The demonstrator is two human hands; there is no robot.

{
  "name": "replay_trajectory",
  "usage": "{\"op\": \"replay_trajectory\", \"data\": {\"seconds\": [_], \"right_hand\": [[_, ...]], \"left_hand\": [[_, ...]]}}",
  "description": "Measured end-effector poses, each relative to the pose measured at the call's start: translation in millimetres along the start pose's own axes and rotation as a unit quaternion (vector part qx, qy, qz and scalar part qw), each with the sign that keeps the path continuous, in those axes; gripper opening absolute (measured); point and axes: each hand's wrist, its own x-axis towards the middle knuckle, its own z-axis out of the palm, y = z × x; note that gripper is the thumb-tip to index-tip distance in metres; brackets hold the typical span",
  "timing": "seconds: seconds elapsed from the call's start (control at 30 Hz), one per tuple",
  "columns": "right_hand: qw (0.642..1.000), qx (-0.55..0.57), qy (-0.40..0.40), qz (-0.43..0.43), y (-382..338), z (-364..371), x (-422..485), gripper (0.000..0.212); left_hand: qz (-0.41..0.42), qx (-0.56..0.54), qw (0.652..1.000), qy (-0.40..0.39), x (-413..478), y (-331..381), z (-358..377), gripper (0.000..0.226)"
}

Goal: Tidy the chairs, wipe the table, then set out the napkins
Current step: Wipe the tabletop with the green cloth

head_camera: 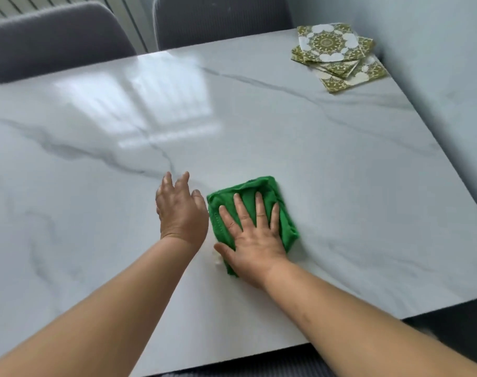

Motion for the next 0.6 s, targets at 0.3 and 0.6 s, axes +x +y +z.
{"op": "replay_trajectory", "data": {"seconds": [0.3, 0.6], "right_hand": [[0.999, 0.040, -0.014, -0.018, -75.7, 5.4, 31.8, 0.080], [0.838, 0.405, 0.328, 0.160, -127.7, -44.7, 55.6, 0.042]], "left_hand": [[0.217, -0.038, 0.974, -0.057, -6.0, -65.3, -36.9, 0.041], [0.201, -0.100, 0.966, -0.130, 0.8, -129.5, -48.9, 0.047]]}}
